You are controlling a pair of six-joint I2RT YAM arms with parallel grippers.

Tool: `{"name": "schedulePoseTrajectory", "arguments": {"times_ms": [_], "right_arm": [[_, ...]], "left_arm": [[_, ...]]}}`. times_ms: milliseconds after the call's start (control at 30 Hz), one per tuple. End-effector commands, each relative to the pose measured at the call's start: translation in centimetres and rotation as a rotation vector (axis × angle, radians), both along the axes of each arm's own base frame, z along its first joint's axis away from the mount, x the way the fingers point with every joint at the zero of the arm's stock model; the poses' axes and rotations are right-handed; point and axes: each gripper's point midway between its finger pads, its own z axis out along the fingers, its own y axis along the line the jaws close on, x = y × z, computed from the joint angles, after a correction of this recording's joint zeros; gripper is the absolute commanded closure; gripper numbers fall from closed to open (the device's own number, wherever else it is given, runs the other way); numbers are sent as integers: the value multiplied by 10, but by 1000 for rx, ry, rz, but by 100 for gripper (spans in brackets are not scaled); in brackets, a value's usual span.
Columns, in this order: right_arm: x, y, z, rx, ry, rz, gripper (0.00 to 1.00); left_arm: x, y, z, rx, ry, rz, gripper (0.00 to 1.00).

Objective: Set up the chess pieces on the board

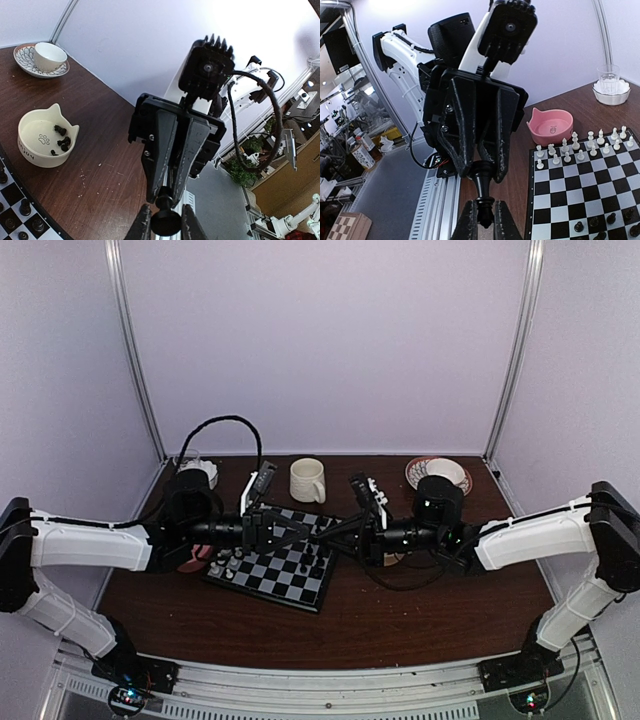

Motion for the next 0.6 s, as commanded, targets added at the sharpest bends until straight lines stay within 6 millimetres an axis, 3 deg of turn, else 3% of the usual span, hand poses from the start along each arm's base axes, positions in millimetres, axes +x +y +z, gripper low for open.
{"name": "schedulePoseTrajectory", "arguments": {"times_ms": [0,133,200,400,467,567], "right_arm": [[-2,2,16,42,-39,11,100],[7,0,10,-14,-48,-48,100],[16,-2,5,-70,-51,-101,100],[47,-14,-16,-410,-80,-213,100],[55,-29,-33,-582,-77,-257,100],[74,-50,-36,-772,-118,-349,100]], "left_arm": [[4,-1,3,-21,-20,12,78],[12,10,2,-2,-58,104,46],[21,20,-2,46,-81,186,36],[55,69,-14,220,-141,521,27],[67,91,-21,292,-139,653,25],[75,106,-25,333,-160,736,25]]}}
